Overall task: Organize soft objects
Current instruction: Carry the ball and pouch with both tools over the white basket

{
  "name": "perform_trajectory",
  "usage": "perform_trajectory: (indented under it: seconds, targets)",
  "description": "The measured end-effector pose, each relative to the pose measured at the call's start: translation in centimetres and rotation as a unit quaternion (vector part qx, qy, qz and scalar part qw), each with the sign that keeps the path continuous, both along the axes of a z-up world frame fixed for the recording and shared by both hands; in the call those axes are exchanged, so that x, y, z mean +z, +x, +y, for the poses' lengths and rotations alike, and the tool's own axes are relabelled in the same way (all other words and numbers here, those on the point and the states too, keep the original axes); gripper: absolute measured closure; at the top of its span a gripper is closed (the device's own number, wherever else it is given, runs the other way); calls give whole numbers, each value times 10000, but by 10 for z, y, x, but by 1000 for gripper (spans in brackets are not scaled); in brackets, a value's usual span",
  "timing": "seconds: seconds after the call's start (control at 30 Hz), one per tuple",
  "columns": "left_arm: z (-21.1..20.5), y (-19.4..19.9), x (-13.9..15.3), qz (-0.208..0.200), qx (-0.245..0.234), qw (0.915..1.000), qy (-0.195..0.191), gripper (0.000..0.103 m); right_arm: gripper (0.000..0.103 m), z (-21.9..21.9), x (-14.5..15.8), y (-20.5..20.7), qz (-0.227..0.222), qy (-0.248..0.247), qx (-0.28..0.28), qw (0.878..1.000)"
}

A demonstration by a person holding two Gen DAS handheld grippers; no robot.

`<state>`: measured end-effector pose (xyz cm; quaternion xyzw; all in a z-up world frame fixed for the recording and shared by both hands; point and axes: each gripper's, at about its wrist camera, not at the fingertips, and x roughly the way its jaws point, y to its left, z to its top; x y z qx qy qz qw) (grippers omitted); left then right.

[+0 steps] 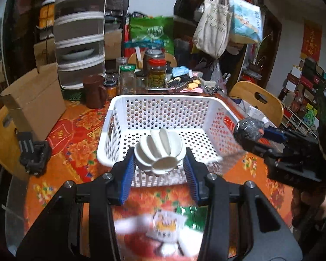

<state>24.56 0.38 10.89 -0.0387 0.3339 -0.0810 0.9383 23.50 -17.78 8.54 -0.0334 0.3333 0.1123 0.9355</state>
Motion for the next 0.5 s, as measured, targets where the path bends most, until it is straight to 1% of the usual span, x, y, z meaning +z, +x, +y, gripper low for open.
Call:
perform_trajectory:
  seconds: [0.1, 0.17, 0.27, 0.4, 0.5]
  targets:
    - [-1, 46, -8, 403, 84, 9991, 43, 63, 44, 2, -6, 34, 283, -19, -58, 9996]
    - [-3, 79, -18, 746, 130, 9971, 114, 63, 44, 5, -14, 61, 540, -110, -84, 9984]
    - [-7, 117, -42, 1252, 154, 9919, 147, 63, 44, 11, -29, 90, 888, -375, -171, 9952]
    - [-9, 143, -69, 1633, 231, 9861, 216, 63, 44, 13, -44, 116, 1139, -558, -305, 9915]
    - [-13, 152, -82, 1772, 219, 9836, 271, 62, 44, 13, -53, 129, 1292, -635, -353, 9890]
